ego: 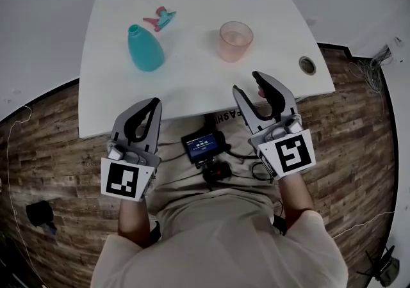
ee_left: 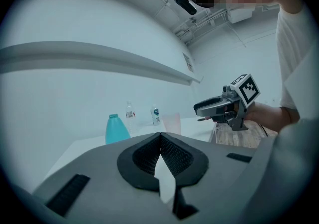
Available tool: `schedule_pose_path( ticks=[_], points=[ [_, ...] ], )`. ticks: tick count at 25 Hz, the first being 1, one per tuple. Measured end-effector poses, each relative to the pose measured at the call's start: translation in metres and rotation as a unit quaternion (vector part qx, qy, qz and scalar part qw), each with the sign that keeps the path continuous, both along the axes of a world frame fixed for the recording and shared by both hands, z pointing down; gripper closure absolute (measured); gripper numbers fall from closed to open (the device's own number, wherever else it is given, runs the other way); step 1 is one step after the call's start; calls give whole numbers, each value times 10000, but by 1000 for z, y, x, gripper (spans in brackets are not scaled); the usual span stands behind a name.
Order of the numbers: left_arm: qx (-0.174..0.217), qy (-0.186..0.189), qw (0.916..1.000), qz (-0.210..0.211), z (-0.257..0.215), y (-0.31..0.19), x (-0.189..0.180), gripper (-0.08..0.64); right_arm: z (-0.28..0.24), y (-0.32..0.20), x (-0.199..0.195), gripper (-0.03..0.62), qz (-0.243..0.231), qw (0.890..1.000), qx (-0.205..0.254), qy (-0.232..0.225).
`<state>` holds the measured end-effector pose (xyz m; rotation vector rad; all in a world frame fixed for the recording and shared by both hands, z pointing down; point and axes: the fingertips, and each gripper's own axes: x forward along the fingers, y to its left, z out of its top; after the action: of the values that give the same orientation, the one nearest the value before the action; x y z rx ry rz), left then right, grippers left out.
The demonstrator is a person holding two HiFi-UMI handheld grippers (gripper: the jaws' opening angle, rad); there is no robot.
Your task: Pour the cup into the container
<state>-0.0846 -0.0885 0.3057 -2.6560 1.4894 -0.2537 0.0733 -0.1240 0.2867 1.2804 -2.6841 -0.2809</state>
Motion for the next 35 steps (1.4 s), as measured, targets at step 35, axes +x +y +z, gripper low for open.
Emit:
schedule_pose_path(
  ticks=[35],
  points=[
    [-79,-63,9999,-53,6,-5,-3,548,4,-4,9,408,88,9999,-46,54]
  ],
)
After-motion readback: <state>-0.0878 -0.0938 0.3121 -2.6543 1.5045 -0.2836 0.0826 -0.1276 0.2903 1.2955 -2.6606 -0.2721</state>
